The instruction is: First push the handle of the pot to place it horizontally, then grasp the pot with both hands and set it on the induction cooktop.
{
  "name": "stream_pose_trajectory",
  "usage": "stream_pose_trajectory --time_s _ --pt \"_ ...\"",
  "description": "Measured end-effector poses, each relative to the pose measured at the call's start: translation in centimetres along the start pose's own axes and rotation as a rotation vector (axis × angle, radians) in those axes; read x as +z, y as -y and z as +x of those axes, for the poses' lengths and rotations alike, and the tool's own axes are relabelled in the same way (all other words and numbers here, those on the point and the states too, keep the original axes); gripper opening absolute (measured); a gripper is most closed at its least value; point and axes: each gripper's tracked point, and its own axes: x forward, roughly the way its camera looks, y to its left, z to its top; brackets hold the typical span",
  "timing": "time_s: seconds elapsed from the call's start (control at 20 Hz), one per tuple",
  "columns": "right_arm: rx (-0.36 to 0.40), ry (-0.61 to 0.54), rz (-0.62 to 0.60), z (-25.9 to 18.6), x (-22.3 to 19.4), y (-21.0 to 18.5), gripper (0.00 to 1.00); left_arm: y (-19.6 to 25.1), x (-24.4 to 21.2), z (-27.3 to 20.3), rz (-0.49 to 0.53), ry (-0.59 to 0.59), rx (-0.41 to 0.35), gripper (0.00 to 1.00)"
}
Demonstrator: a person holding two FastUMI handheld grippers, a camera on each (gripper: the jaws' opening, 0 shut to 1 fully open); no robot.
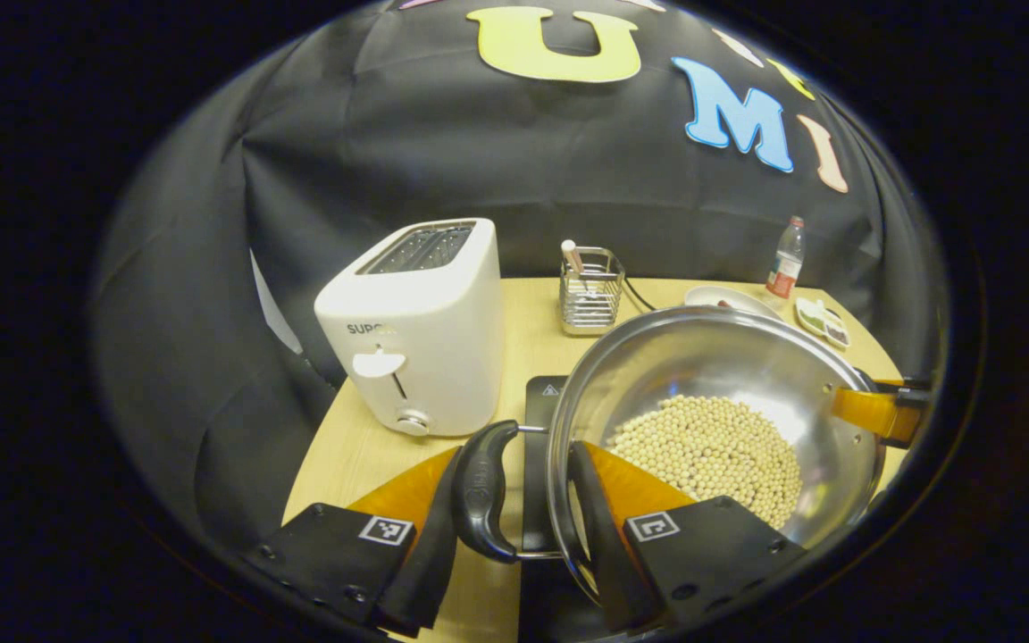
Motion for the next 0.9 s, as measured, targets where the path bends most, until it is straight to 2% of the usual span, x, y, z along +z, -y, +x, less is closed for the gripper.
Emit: stream_pose_trajectory --time_s 0.05,0.15,0.2,0.25,0.5,0.7,0.85,0.9 --pt "0.021 0.009 0.005 -0.2 0.2 -0.3 0.60 -0.6 0.8 -0.3 0.008 0.042 0.033 0.71" --pt "0.005 0.079 -0.019 -1.8 2.0 0.6 0.78 -0.6 3.0 -1.4 0.002 0.143 0.059 0.99" --pt "0.002 0.116 -0.032 -2.7 2.7 1.0 0.94 -0.4 4.4 -3.2 -0.010 0.189 0.067 1.00" --pt "0.006 0.155 -0.047 -3.8 3.5 1.4 0.97 0.0 5.6 -4.4 -0.015 0.229 0.072 0.99" --pt "-0.039 0.347 -0.128 -10.5 7.6 6.8 0.98 4.4 11.1 -11.8 0.005 0.429 0.061 0.99" --pt "-0.075 0.474 -0.126 -17.3 10.2 12.8 0.98 10.4 13.5 -17.7 -0.005 0.516 0.030 1.00" --pt "-0.089 0.538 -0.132 -22.2 11.2 17.6 0.97 15.5 14.0 -22.5 -0.038 0.565 0.025 0.94" --pt "-0.090 0.550 -0.135 -23.8 11.2 19.2 0.98 17.0 14.0 -23.9 -0.045 0.582 0.031 0.97"
